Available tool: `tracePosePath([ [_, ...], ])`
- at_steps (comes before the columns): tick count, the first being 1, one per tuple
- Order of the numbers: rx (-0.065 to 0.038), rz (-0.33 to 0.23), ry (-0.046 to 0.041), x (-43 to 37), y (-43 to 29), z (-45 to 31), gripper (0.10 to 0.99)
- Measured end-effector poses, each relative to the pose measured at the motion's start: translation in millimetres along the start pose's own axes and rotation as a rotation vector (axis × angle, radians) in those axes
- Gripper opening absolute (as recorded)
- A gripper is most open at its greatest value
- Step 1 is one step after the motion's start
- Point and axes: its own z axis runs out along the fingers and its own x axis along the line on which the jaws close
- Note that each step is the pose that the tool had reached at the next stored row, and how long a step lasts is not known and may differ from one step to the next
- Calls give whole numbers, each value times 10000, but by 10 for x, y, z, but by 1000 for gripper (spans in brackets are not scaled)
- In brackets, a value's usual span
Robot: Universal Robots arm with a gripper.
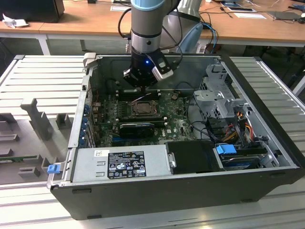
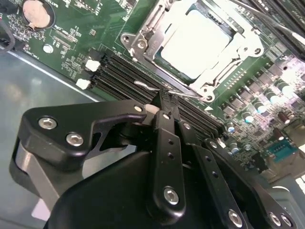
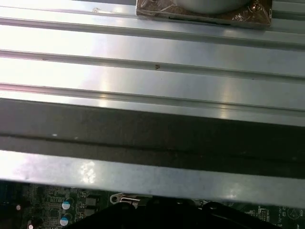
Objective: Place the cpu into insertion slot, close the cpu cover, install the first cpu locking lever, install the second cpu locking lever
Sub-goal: 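Install the first cpu locking lever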
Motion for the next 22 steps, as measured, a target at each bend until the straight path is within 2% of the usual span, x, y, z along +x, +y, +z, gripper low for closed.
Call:
tracePosePath([
  [8,1,52,-5,-107,-14,46,106],
  [22,-4,207,-20,-155,-27,147,106],
])
